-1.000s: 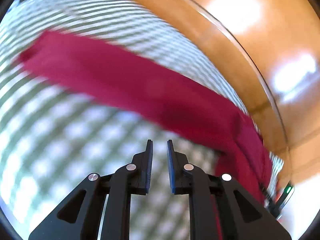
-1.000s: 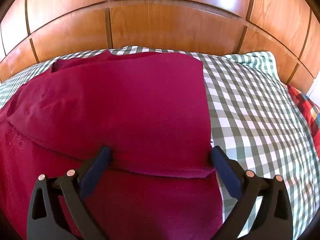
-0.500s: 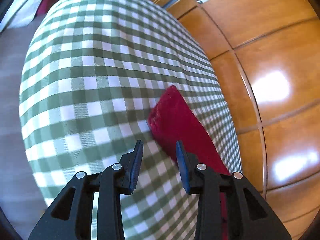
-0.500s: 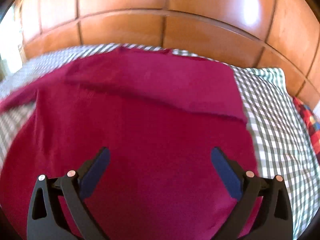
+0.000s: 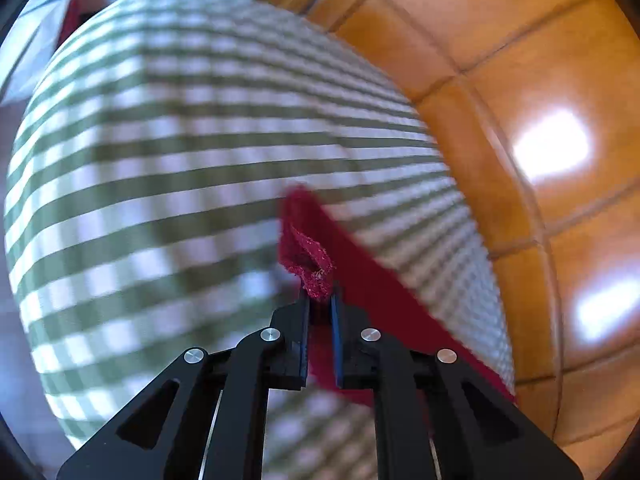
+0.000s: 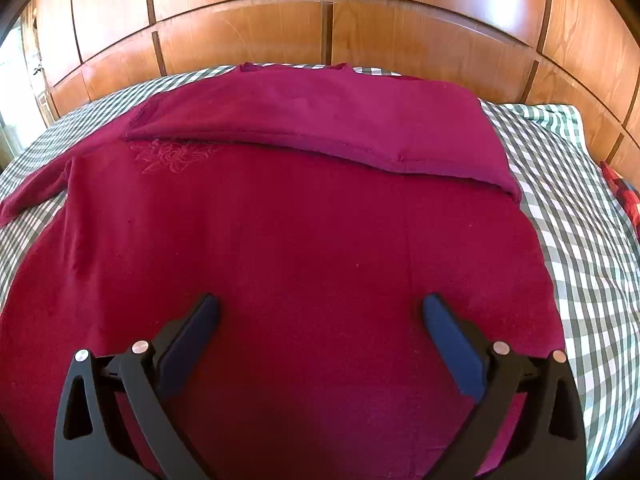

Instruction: Fold small clothes

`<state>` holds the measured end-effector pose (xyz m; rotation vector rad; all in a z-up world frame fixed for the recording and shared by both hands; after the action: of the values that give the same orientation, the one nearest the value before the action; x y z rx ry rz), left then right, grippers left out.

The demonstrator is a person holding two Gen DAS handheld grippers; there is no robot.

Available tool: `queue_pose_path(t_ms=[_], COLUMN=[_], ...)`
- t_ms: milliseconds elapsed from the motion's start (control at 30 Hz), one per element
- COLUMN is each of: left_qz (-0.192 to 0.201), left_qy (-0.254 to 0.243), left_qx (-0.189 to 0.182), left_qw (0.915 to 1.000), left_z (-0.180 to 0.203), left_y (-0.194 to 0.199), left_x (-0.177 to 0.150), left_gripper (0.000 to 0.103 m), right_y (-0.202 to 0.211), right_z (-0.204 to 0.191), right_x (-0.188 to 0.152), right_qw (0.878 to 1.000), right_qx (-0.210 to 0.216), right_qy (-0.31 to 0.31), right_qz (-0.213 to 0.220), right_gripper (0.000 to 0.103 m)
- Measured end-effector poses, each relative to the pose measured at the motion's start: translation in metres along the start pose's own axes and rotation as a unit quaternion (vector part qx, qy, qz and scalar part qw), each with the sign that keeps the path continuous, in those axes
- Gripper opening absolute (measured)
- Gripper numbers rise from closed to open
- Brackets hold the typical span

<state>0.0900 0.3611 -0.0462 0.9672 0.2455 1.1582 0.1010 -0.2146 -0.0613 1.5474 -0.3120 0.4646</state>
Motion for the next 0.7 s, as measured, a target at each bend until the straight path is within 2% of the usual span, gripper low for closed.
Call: queue_pose_path(t_ms=[100,167,267,300,333,400,500,600,667,700], left_qz=[0.005,-0.002,-0.02,-0.037,-0.049,-0.079,-0.135,-0.165,-0.197,-0.207], left_qy=[-0.069,-0.13,-0.226,-0.267,-0.291,-0.35,-0.392,-0.427,-0.43,-0.426], left_qx=[-0.058,-0.11,-0.163,-0.18,-0.187,-0.192,-0.184,-0.156,-0.143,-0.143], left_qw=[0.9959,0.9854,0.9603,0.9461,0.937,0.9133,0.891,0.8753,0.8692,0.869], left_z=[0.056,0.102,0.17,0.195,0.209,0.238,0.255,0.258,0.252,0.246], left_y=[0.015,0.025,0.029,0.026,0.022,0.006,-0.025,-0.053,-0.07,-0.071], left_x=[-0.021,-0.048,-0.105,-0.136,-0.156,-0.211,-0.274,-0.313,-0.324,-0.327], left_gripper=[0.007,0.007,0.007,0.008,0.008,0.008,0.008,0.008,0.025,0.029], right_y=[0.001,0.001,0.001,0.001,0.002,0.002,0.003,0.002,0.002,0.003], right_z=[0.0,0.001,0.002,0.002,0.002,0.003,0.004,0.006,0.007,0.007], right_x=[-0.002,-0.003,-0.003,-0.003,-0.004,-0.004,-0.004,-0.004,-0.004,-0.004], right_qw=[1.0,1.0,1.0,1.0,1.0,1.0,1.0,1.0,0.999,0.999], right_qx=[0.002,0.004,0.008,0.009,0.01,0.012,0.018,0.024,0.028,0.029], right_qy=[-0.001,-0.003,-0.004,-0.005,-0.005,-0.006,-0.009,-0.013,-0.015,-0.015], right_qz=[0.002,0.002,0.003,0.004,0.004,0.005,0.007,0.008,0.009,0.009], right_gripper=[0.101,0.101,0.101,0.101,0.101,0.101,0.101,0.101,0.101,0.101])
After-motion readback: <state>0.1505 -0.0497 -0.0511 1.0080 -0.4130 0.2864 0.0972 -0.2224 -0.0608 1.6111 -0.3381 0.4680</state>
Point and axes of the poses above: each gripper's, at about its wrist camera, not at the fingertips, and y roughly against the way its jaws point, z to its right, x to its top, the point moved 1 cm from there along -y, roughly the way its jaws point, and after that the axes turned 7 degrees about -z, right-handed, at the moved point
